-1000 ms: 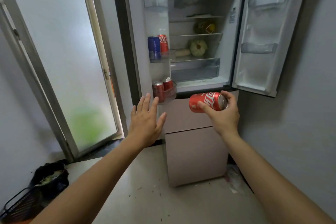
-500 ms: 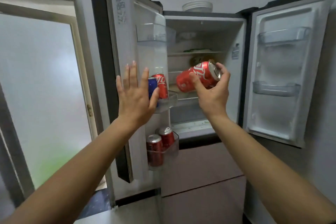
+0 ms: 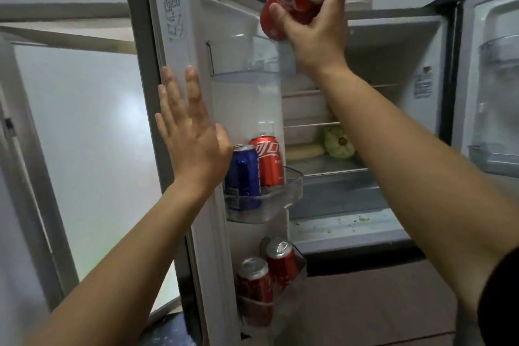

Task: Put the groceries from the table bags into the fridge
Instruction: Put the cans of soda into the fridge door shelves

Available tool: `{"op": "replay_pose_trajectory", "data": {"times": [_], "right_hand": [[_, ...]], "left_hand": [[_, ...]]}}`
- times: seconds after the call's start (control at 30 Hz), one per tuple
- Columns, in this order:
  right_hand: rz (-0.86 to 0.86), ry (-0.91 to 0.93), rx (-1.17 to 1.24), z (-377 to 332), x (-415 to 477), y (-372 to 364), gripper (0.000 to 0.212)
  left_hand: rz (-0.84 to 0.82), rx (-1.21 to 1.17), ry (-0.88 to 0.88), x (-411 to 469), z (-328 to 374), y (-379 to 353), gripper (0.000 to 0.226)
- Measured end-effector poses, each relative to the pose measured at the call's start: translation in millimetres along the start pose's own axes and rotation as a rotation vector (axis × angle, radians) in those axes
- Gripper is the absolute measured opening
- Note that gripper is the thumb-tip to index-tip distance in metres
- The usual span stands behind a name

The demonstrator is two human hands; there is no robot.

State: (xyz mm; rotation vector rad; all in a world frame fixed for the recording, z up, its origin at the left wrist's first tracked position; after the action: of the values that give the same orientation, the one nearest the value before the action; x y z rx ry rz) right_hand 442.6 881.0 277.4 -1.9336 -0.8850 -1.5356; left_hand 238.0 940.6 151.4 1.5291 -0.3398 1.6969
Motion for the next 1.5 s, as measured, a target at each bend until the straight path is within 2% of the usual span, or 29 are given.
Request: {"op": "replay_pose_trajectory", "data": {"times": [0.1,0.17,0.23,0.37,0.6,0.8,0.9,1.0,1.1,1.17,1.27,1.3,1.4,1.5], "right_hand": [[-0.266,-0.051,-0.102,12,24,-23,0.084],[-0.416,-0.148,-0.109,22,38,-33,0.089],[-0.567,-0.238,-0.117,29,49,-43,0.088],[-0.814,-0.263,-0.218,25,59,-65,0.084],[-1.143,-0.358,-0.131,22,47,-107,0.076],[-1.252,-0.383,-0.046,28,40,-116,0.069],[-1.333,-0.327,-0.088,26,33,-117,0.056],[-1.285,-0.298,-0.124,27,34,-116,0.050],[-1.218,-0.289,-0.151,29,35,-118,0.061],[-1.056,-0.253,-0.159,26,38,-116,0.060],[-0.639,-0.048,-0.255,16,34,-94,0.067],[-0.553,0.007,-0.274,14,23,-86,0.064],[-0.459,0.101,-0.293,25,-27,-66,0.053],[-0.393,0.040,-0.272,52,-84,-41,0.051]], "left_hand": [[0.004,-0.020,0.004,-1,-1,2,0.089],[0.004,-0.033,0.002,0,-3,2,0.088],[0.000,-0.043,-0.002,2,-4,3,0.087],[-0.006,-0.057,0.003,2,-5,4,0.083],[-0.017,-0.056,0.007,1,-8,3,0.085],[-0.005,-0.068,0.008,2,-14,2,0.084],[-0.009,-0.066,0.010,3,-14,1,0.084],[-0.006,-0.067,0.005,3,-14,1,0.083],[-0.006,-0.069,0.000,3,-16,1,0.084],[-0.008,-0.070,-0.005,3,-17,1,0.085],[-0.012,-0.063,-0.008,2,-18,0,0.083],[-0.013,-0.062,-0.010,3,-18,0,0.082],[-0.015,-0.058,-0.015,3,-18,1,0.077],[-0.011,-0.073,-0.017,-2,-16,1,0.070]]}}
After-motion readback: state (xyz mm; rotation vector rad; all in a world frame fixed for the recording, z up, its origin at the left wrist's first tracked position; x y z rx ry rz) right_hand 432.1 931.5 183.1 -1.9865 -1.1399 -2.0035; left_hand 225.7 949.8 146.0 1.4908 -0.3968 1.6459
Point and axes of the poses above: each hand's wrist, its own x-axis towards the middle knuckle, its own y-axis out of the back of the hand, z = x × y, the point moved 7 cm from there along x, towards the middle knuckle, and after that the axes turned 9 degrees about -z, right-handed, at the moved point
